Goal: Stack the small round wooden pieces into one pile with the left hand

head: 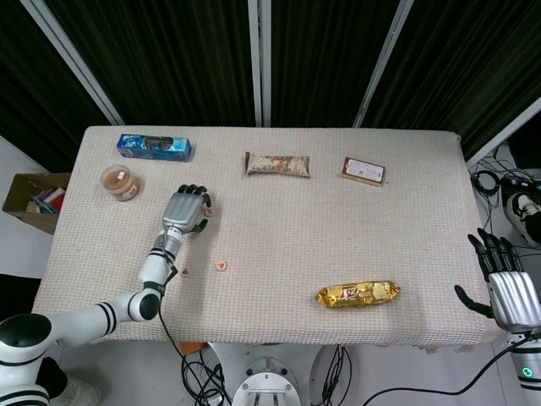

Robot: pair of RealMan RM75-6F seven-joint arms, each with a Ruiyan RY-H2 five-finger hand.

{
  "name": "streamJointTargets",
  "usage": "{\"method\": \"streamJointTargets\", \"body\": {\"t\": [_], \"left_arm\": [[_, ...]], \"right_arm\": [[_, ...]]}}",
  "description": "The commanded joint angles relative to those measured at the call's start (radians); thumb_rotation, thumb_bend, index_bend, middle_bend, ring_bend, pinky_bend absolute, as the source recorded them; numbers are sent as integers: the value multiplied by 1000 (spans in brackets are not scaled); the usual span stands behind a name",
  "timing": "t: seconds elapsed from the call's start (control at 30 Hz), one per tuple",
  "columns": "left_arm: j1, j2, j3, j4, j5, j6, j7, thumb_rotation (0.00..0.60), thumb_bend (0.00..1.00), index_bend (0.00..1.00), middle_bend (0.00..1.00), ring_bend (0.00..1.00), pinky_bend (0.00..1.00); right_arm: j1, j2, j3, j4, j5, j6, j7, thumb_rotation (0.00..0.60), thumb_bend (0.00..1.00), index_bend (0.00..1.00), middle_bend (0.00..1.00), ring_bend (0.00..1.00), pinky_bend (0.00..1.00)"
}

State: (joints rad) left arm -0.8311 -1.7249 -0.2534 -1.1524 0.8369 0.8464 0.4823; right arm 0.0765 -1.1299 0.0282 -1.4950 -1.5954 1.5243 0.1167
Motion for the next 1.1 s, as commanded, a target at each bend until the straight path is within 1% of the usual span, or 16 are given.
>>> {"method": "streamJointTargets", "body": {"t": [0.03,0.2,0.4,0.73,0.8,0.9,1.1], "left_arm": [[-14,-18,-4,23,-20,-9,11,600,351,387,167,120,147],[-30,-41,-5,60,-42,-17,21,600,349,389,167,120,146],[-39,-60,-6,98,-63,-28,21,600,348,418,167,120,147],[-39,-85,-14,128,-35,-22,-38,600,350,486,182,120,147],[-34,-78,-13,115,-19,-9,-47,600,355,487,183,121,147],[-16,-43,-10,63,10,27,-58,600,361,486,183,120,147],[49,82,24,-123,51,113,-37,600,355,479,183,120,146]], "right_arm": [[1,-2,1,4,2,-3,3,600,217,0,0,0,0],[3,-6,1,13,7,-10,11,600,217,0,0,0,0],[2,-6,1,16,9,-10,15,600,217,0,0,0,0],[-1,-6,1,15,13,-8,15,600,217,0,0,0,0],[-1,-5,1,15,13,-8,16,600,216,0,0,0,0],[1,-5,2,16,11,-9,17,600,217,0,0,0,0],[11,-6,4,16,2,-14,17,600,217,0,0,0,0]]}}
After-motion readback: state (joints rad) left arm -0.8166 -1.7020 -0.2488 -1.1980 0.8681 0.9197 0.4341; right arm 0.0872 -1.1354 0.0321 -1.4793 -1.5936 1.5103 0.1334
